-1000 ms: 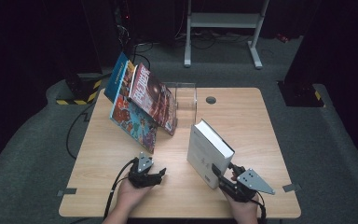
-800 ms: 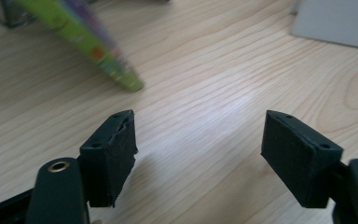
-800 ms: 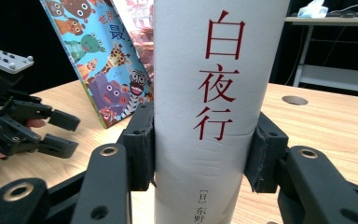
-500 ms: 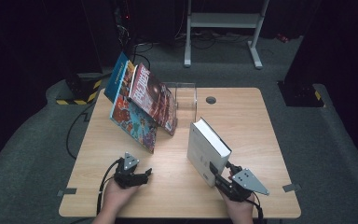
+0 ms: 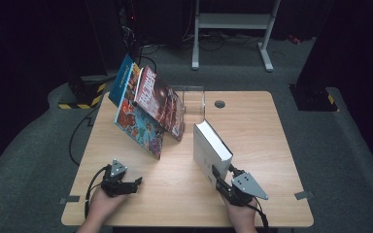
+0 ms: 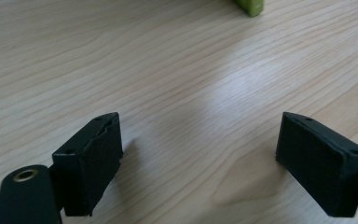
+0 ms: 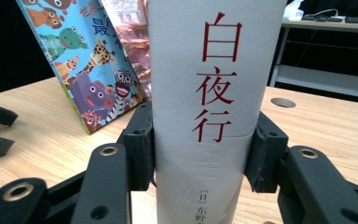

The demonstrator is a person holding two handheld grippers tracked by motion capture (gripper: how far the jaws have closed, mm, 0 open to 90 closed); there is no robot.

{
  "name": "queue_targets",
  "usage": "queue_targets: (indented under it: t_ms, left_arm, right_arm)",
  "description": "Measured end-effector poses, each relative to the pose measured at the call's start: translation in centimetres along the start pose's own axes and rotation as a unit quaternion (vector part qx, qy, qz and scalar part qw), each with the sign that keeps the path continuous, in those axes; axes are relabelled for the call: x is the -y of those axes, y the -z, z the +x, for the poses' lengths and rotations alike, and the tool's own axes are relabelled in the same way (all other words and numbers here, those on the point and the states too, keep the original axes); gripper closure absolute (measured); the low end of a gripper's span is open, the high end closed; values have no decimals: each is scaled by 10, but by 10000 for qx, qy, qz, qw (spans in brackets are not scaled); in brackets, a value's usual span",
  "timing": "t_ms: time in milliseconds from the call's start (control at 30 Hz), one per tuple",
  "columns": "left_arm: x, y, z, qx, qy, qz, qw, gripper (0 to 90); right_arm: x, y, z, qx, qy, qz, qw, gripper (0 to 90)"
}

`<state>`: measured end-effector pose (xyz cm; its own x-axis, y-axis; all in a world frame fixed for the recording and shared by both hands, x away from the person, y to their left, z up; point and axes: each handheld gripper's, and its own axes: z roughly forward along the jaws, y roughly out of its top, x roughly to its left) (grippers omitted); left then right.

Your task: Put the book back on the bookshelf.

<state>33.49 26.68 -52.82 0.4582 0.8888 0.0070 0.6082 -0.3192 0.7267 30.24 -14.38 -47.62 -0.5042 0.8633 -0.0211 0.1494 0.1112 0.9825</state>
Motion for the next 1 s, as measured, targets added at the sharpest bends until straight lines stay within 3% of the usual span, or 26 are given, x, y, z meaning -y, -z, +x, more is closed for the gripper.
queue_targets:
  t_ms: [367,500,1000]
  left_arm:
    - [3,2,-1,-126,127,-73,9998,147]
    - [3,2,-1,-120,122,-72,9998,150]
    - [3,2,0,-294,275,-62,9992,146]
  right_arm:
    - [-12,-9,-3,0,-160,385,9991,502]
    - [-20,-10,-1,9,-240,507,9984,455]
    - [-40,-15,2,158,-253,589,9978,360]
